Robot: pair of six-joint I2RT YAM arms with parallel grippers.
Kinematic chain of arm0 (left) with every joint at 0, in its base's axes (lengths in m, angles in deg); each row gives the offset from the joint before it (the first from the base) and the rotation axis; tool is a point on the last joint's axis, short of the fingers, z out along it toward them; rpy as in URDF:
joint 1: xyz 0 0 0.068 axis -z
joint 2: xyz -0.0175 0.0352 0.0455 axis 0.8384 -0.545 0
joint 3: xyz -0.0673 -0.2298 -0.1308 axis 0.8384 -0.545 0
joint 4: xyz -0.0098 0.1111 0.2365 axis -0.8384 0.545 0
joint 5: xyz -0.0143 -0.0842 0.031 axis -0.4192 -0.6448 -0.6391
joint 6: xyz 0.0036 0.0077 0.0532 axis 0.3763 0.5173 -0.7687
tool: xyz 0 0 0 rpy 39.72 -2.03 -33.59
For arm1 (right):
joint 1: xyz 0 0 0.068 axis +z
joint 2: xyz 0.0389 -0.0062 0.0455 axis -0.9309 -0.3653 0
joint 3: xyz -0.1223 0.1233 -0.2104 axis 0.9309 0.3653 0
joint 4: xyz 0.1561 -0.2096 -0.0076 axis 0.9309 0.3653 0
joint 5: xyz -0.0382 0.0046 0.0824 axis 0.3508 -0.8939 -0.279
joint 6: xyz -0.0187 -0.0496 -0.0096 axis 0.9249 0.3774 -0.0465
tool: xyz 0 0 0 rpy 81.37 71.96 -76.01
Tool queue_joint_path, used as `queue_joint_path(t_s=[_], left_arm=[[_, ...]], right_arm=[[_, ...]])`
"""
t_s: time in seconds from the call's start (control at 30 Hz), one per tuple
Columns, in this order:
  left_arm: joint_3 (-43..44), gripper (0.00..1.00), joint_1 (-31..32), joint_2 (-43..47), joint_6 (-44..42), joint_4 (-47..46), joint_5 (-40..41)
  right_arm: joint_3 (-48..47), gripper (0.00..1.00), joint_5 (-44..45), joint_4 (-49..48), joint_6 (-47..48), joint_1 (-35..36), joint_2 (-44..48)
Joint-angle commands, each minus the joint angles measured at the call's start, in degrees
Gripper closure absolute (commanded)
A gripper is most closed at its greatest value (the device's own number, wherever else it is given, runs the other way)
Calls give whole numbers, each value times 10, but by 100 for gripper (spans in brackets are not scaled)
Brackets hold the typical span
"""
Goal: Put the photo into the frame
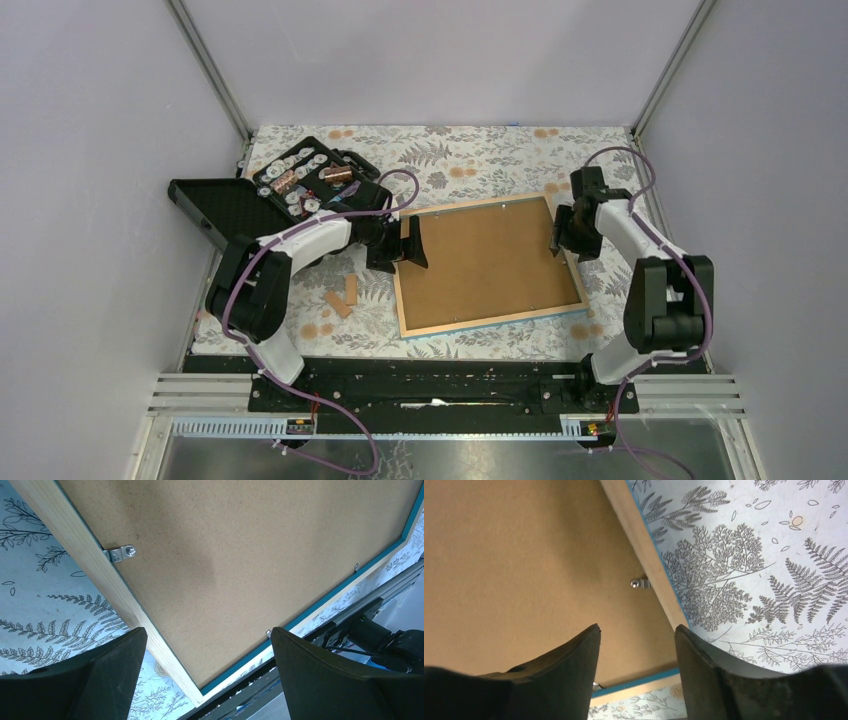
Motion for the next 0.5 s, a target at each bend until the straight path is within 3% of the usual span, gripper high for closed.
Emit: queue_joint_path(t_s=[0.0,0.13,0.27,0.47], left_arm=[[0,1,1,48,-6,-22,7],[-2,1,0,123,-18,-22,105],[-26,1,-6,218,-4,-38,232],[-80,1,-11,342,10,-95,329]], right_arm=[[38,29,-43,-17,-1,9,79],[62,14,-93,-42,5,70,121],[93,10,-127,-94,-27,176,159],[144,5,-77,-176,-14,338,196]])
